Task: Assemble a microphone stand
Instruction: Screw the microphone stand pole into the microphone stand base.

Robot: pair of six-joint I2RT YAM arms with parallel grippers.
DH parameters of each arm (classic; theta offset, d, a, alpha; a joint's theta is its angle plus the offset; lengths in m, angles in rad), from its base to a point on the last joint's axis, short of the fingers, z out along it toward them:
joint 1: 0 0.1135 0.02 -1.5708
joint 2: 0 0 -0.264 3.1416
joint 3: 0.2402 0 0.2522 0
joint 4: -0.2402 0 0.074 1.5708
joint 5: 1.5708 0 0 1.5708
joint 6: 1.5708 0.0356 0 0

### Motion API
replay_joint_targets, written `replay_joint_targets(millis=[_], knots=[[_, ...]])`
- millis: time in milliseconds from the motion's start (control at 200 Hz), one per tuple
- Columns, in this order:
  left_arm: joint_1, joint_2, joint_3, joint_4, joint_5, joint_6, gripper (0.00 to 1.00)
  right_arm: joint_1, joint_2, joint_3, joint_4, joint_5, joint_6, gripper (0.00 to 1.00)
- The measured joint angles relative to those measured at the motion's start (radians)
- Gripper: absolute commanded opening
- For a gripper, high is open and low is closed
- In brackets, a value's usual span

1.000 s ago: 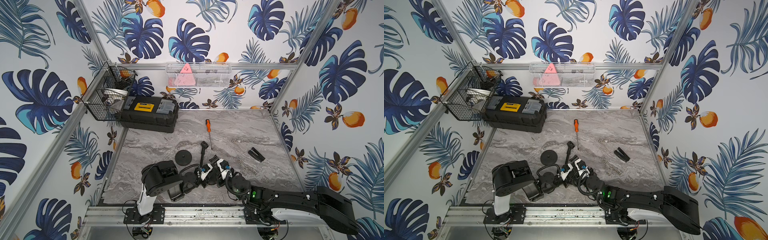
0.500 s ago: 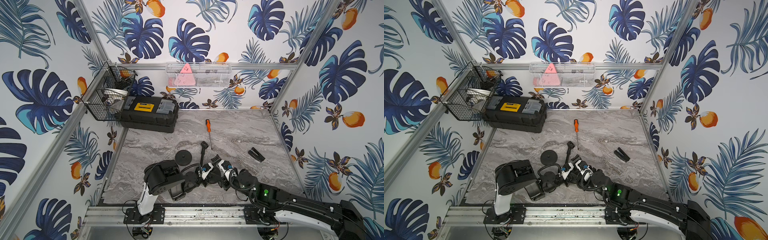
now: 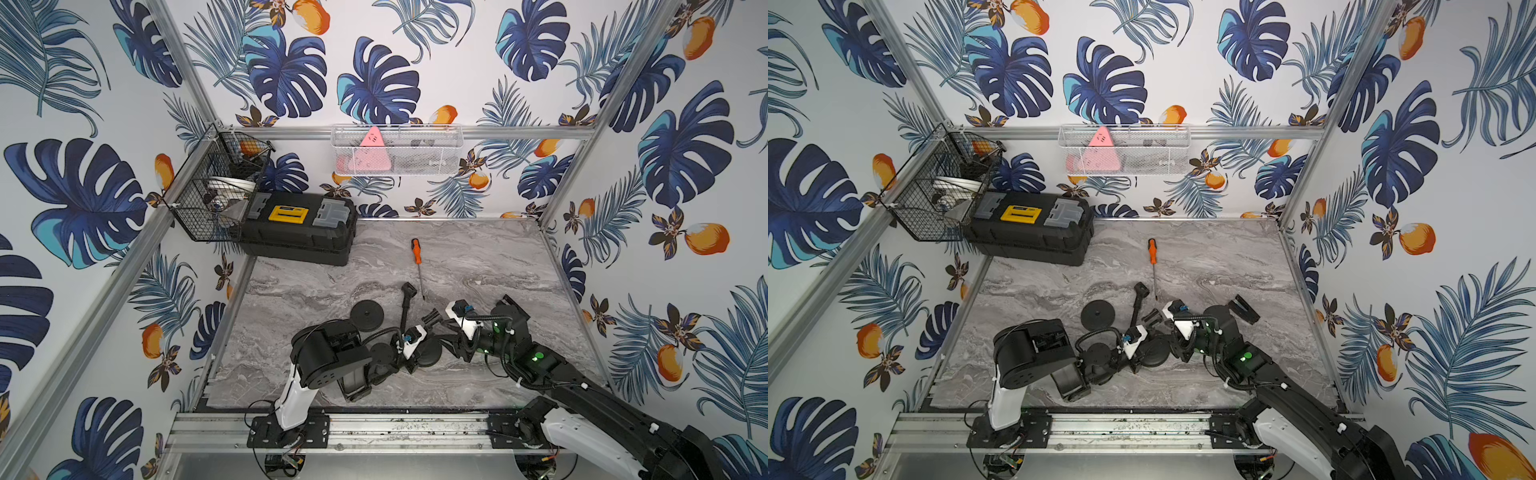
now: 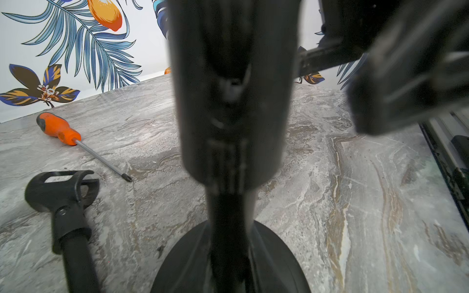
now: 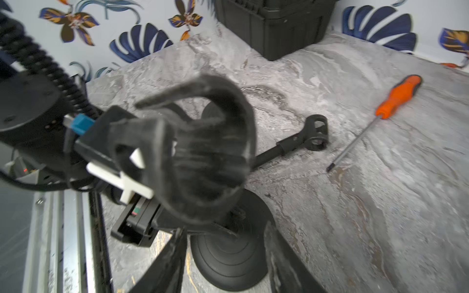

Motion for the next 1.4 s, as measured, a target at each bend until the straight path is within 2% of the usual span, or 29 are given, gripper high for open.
replay_joint_targets(millis=[90,235,641,901,1076,1181,1256,1396], knots=[[0.000,0.000,0.000,0.000,0.000,0.000,0.22,-0.027,0.039,0.009,0.000,-0.107,-0.061,0.53],[0.001,0.000,0.000,0.000,0.003,0.000,0.22,-0.052,0.108,0.039,0.010,-0.210,-0.129,0.53],[0.001,0.005,0.002,0.008,0.004,0.000,0.22,-0.078,0.214,0.065,0.131,-0.312,-0.177,0.52],[0.002,0.005,0.002,0.008,0.007,0.000,0.22,-0.088,0.246,0.063,0.174,-0.337,-0.184,0.38],[0.002,0.005,0.001,0.008,0.010,0.002,0.22,-0.091,0.256,0.074,0.173,-0.336,-0.213,0.25],[0.002,0.005,0.001,0.008,0.010,-0.005,0.22,-0.094,0.259,0.080,0.173,-0.328,-0.257,0.14],[0.002,0.005,0.001,0.008,0.010,-0.006,0.23,-0.095,0.260,0.082,0.172,-0.325,-0.277,0.00],[0.002,0.005,0.001,0.003,0.007,-0.002,0.26,-0.094,0.255,0.072,0.180,-0.324,-0.285,0.00]])
